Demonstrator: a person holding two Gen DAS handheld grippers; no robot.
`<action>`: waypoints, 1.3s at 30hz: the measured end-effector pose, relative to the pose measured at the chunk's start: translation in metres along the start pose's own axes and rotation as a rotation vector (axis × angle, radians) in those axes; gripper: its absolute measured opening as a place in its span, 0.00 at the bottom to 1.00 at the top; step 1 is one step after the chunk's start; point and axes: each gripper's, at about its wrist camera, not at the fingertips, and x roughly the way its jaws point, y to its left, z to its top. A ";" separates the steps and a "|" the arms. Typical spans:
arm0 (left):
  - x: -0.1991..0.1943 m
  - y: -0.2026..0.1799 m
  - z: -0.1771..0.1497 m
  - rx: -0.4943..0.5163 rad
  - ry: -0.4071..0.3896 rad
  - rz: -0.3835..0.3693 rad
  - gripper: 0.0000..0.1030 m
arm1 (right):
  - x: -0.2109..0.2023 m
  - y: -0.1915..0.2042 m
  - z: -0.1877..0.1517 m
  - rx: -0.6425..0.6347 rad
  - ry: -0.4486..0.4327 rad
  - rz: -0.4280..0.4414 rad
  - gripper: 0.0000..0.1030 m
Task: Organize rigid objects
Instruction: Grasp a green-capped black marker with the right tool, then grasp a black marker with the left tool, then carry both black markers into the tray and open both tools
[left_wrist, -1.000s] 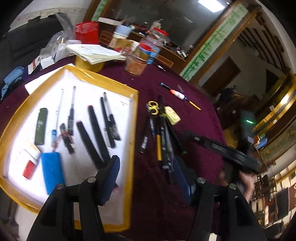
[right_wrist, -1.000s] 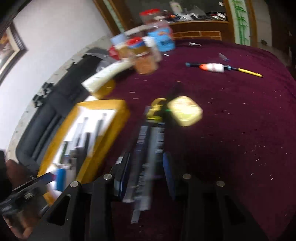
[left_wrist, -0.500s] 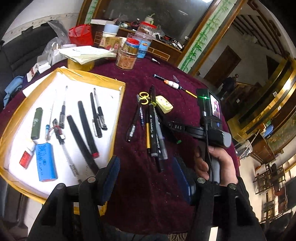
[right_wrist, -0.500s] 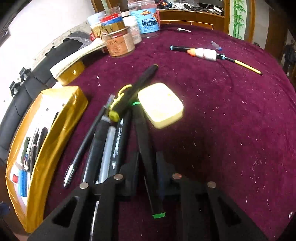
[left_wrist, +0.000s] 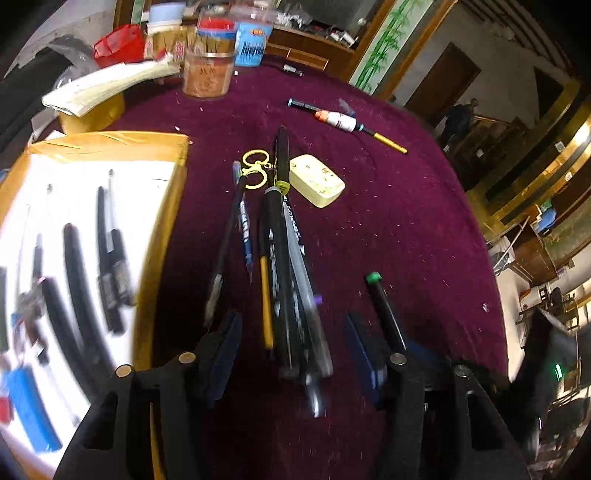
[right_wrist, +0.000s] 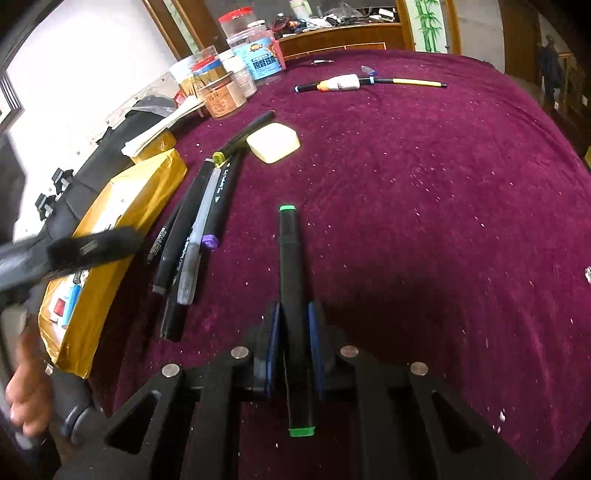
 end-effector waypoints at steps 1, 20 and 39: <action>0.006 -0.001 0.004 0.008 0.006 0.004 0.51 | 0.000 0.001 -0.001 -0.003 -0.004 -0.005 0.15; 0.002 0.011 -0.015 -0.059 -0.009 -0.052 0.14 | 0.003 0.010 0.000 -0.051 -0.009 -0.034 0.15; -0.160 0.142 -0.049 -0.388 -0.290 -0.018 0.14 | -0.020 0.124 0.020 -0.164 -0.040 0.309 0.14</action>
